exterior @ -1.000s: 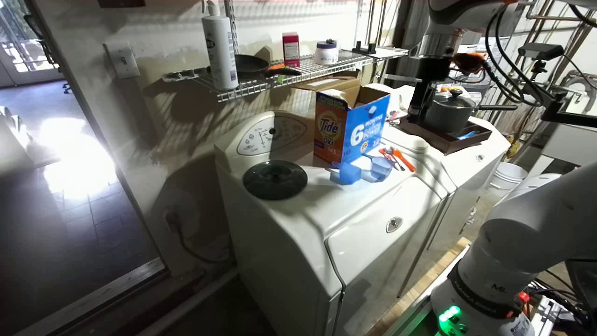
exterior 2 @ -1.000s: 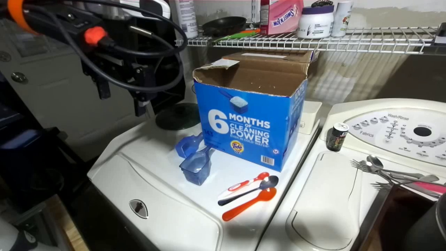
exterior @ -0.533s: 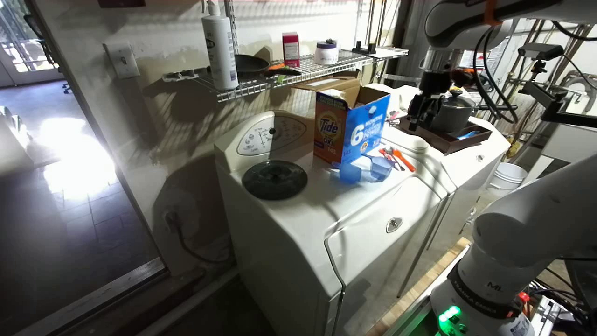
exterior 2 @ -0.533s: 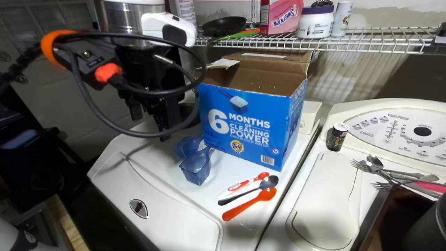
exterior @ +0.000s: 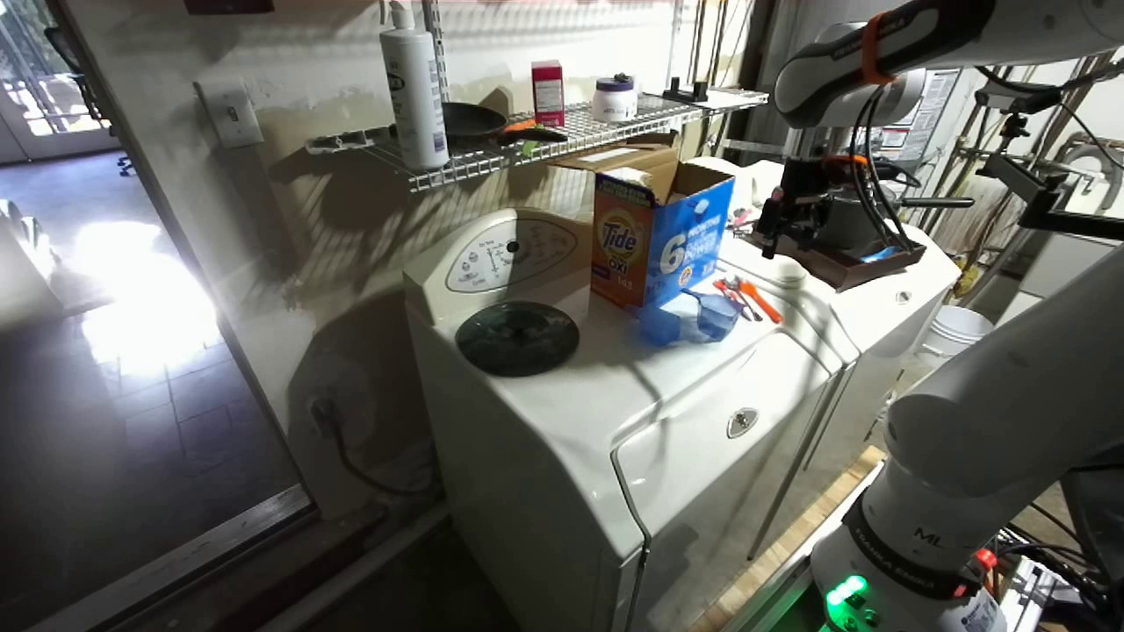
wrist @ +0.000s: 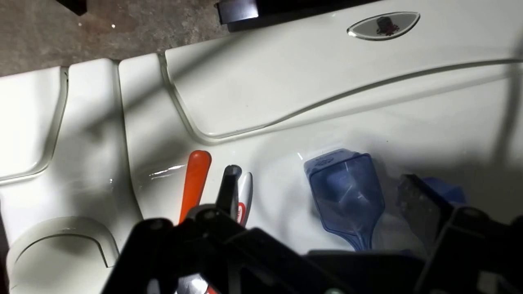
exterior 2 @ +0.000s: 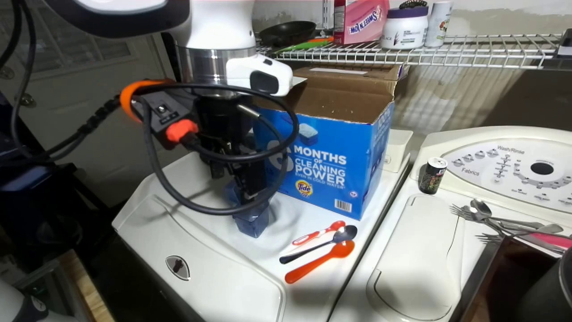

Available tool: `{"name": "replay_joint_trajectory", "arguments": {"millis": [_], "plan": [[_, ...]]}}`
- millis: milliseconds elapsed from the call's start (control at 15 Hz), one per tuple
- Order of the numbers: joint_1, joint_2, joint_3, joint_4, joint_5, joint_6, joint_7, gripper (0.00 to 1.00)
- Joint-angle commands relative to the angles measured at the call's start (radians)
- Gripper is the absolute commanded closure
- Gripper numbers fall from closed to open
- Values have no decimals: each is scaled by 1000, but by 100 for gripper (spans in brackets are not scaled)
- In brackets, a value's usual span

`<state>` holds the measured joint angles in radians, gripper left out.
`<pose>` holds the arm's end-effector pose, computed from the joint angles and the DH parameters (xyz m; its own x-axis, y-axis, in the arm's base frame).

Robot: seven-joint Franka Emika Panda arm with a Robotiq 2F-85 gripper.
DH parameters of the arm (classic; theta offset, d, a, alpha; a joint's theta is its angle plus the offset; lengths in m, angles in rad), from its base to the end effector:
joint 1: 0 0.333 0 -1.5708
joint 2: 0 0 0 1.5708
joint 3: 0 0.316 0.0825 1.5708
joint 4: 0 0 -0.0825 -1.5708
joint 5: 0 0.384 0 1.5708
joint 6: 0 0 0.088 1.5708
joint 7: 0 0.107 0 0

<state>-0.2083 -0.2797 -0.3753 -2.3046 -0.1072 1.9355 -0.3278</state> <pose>0.3720 -0.2604 0.4414 0.9770 -0.1894 -0.0977 -0.1940 -0.9802 -0.0394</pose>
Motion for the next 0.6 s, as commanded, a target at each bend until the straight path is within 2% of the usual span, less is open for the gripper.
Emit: {"name": "replay_joint_trajectory", "arguments": {"millis": [0,267,533], "plan": [[-20,14,18,8,5,-1,-4,0],[-20,49,5,29,18,5,-35,0],[-33,111,-10,38,26,105,-60,0]]}}
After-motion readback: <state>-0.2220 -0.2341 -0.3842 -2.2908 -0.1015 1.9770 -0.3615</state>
